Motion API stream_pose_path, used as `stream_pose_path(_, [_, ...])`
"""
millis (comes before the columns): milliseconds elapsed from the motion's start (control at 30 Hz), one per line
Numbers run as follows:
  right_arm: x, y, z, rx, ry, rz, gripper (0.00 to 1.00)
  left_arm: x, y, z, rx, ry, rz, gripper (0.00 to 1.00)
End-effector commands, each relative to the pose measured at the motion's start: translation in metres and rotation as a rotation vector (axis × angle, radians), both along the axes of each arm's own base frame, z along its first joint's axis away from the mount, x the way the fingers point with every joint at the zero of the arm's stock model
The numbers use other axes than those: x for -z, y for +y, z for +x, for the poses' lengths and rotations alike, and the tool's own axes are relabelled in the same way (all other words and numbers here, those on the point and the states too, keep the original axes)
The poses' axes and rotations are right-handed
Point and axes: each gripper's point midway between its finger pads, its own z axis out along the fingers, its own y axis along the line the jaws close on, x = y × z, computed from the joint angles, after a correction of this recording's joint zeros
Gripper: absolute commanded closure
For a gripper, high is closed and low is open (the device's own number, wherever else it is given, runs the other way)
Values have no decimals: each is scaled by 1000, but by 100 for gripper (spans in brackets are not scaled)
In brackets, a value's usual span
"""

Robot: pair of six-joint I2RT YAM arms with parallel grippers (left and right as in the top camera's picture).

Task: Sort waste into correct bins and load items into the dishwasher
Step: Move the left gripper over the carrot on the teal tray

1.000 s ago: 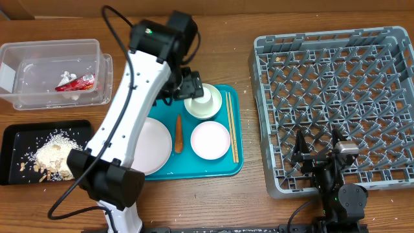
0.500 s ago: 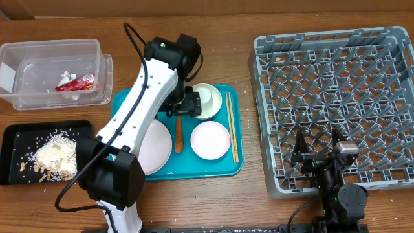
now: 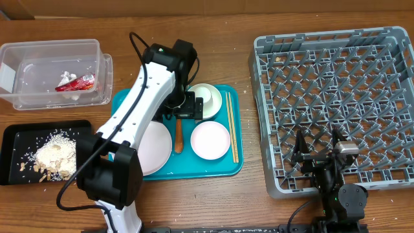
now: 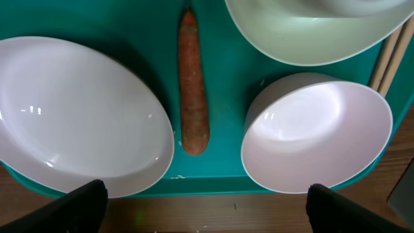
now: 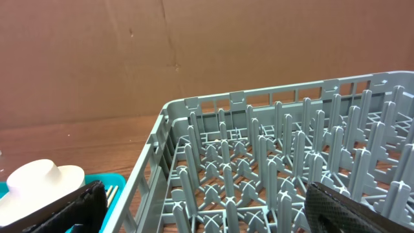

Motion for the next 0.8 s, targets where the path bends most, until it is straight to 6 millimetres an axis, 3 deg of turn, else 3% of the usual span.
stream_pose_path(0, [2,-1,0,7,-1,3,0,-15,12,-7,-10,-26,-35,0])
stream_pose_path(167, [2,-1,0,7,-1,3,0,-33,33,-16,-40,-103,-65,0])
stream_pose_path(300, [2,-1,0,7,-1,3,0,-36,22,-22,-2,-150,-198,0])
stream_pose_path(600, [2,-1,0,7,-1,3,0,1,-2,-10,56,-214,-278,0])
stream_pose_path(767, [2,-1,0,7,-1,3,0,10,8,-6,54,-221,-213,0])
